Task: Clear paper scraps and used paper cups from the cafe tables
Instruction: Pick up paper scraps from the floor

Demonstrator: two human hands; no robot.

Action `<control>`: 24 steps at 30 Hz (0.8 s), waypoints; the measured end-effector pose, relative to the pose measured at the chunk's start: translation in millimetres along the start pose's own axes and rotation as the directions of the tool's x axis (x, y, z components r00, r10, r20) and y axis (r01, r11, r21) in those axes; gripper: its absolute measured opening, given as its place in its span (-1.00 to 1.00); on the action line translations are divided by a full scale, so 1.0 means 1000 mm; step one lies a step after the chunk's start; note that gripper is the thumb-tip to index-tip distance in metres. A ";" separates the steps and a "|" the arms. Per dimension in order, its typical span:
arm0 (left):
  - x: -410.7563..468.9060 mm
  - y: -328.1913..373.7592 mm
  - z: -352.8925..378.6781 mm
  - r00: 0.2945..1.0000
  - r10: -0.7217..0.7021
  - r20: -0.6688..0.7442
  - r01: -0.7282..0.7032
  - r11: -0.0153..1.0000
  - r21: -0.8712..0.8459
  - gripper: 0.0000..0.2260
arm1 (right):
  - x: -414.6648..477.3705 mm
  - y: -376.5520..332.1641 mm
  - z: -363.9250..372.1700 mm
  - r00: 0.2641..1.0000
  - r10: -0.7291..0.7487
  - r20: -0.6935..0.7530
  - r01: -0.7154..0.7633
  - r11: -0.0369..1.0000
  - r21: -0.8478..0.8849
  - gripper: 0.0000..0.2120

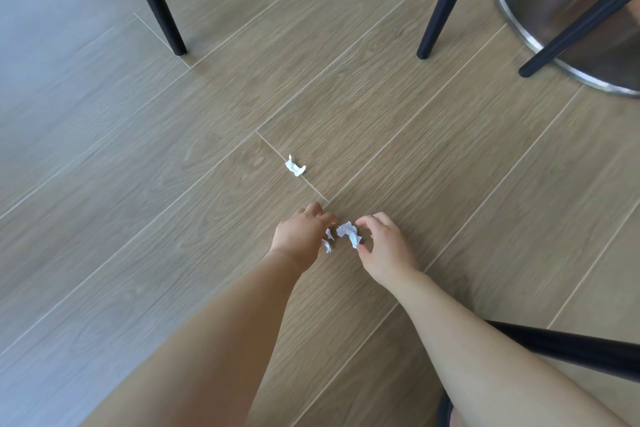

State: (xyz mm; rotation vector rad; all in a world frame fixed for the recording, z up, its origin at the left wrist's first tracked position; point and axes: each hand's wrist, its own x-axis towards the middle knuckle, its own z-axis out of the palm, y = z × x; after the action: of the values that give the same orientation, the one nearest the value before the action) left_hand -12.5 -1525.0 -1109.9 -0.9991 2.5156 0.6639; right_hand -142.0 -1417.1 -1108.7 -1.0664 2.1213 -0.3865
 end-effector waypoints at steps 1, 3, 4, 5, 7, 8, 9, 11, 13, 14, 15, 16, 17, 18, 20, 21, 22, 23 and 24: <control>0.001 0.000 0.001 1.000 0.001 -0.002 -0.001 1.000 0.002 -0.64 | 0.000 0.000 0.000 1.000 0.002 0.001 -0.002 1.000 -0.005 -0.73; 0.002 -0.001 0.002 1.000 0.003 -0.002 -0.003 1.000 0.010 -0.73 | 0.001 0.001 0.001 1.000 0.001 0.004 -0.001 1.000 0.001 -0.74; 0.002 -0.001 0.003 1.000 0.004 -0.001 -0.004 1.000 0.020 -0.77 | 0.001 0.000 0.002 1.000 -0.003 0.008 0.003 1.000 0.003 -0.74; 0.002 -0.002 0.005 1.000 0.005 0.002 -0.005 0.999 0.037 -0.81 | 0.002 0.000 0.003 1.000 -0.008 0.014 0.008 1.000 0.006 -0.74; 0.002 -0.003 0.007 1.000 0.009 0.010 -0.010 0.998 0.066 -0.87 | 0.003 -0.002 0.006 0.999 -0.015 0.033 0.015 1.000 0.005 -0.71; 0.002 -0.003 0.008 1.000 0.011 0.013 -0.011 0.998 0.068 -0.89 | 0.003 -0.002 0.007 0.999 -0.014 0.043 0.014 1.000 -0.006 -0.67; 0.003 -0.004 0.008 1.000 0.010 0.013 -0.011 0.998 0.061 -0.90 | 0.004 -0.002 0.008 0.999 -0.009 0.051 0.010 1.000 -0.026 -0.65; 0.003 -0.007 0.005 1.000 -0.004 -0.004 0.004 0.999 0.032 -0.90 | 0.005 -0.003 0.010 0.998 0.006 0.056 -0.002 0.998 -0.069 -0.66; 0.005 -0.013 -0.004 0.998 -0.029 -0.053 0.028 1.000 -0.011 -0.89 | 0.007 -0.003 0.011 0.999 0.004 0.053 0.002 0.995 -0.102 -0.80; 0.008 -0.016 -0.010 0.995 -0.043 -0.087 0.040 0.999 -0.033 -0.89 | 0.009 -0.003 0.011 0.998 -0.012 0.059 0.019 0.991 -0.129 -0.89; 0.011 -0.019 -0.017 0.990 -0.060 -0.124 0.053 0.997 -0.055 -0.90 | 0.012 -0.004 0.009 0.997 -0.034 0.070 0.044 0.986 -0.158 -0.96; 0.015 -0.023 -0.025 0.984 -0.079 -0.161 0.068 0.995 -0.076 -0.91 | 0.016 -0.006 0.006 0.995 -0.056 0.078 0.069 0.982 -0.174 -0.99; 0.019 -0.025 -0.032 0.976 -0.100 -0.194 0.084 0.992 -0.093 -0.91 | 0.022 -0.009 0.002 0.995 -0.072 0.072 0.083 0.982 -0.170 -0.98; 0.022 -0.028 -0.038 0.968 -0.120 -0.221 0.098 0.989 -0.107 -0.90 | 0.028 -0.012 -0.002 0.995 -0.079 0.054 0.087 0.985 -0.152 -0.98; 0.030 -0.032 -0.046 0.956 -0.135 -0.261 0.109 0.988 -0.113 -0.90 | 0.039 -0.020 -0.010 0.996 -0.090 0.000 0.089 0.989 -0.116 -0.96; 0.034 -0.033 -0.049 0.953 -0.128 -0.274 0.103 0.989 -0.103 -0.89 | 0.043 -0.023 -0.012 0.995 -0.092 -0.024 0.089 0.991 -0.104 -0.96; 0.037 -0.034 -0.051 0.953 -0.115 -0.280 0.093 0.991 -0.092 -0.89 | 0.046 -0.026 -0.014 0.995 -0.092 -0.042 0.088 0.992 -0.089 -0.95; 0.040 -0.035 -0.052 0.955 -0.102 -0.277 0.082 0.993 -0.085 -0.89 | 0.048 -0.027 -0.014 0.995 -0.088 -0.055 0.084 0.994 -0.075 -0.95; 0.044 -0.036 -0.053 0.960 -0.093 -0.265 0.074 0.994 -0.082 -0.89 | 0.048 -0.028 -0.014 0.994 -0.083 -0.065 0.079 0.995 -0.063 -0.96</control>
State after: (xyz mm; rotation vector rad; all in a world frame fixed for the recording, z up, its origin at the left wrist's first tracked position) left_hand -25.4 -1600.4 -1098.0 -1.2915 2.6768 0.6336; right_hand -155.2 -1473.1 -1106.3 -1.1927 2.1659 -0.4040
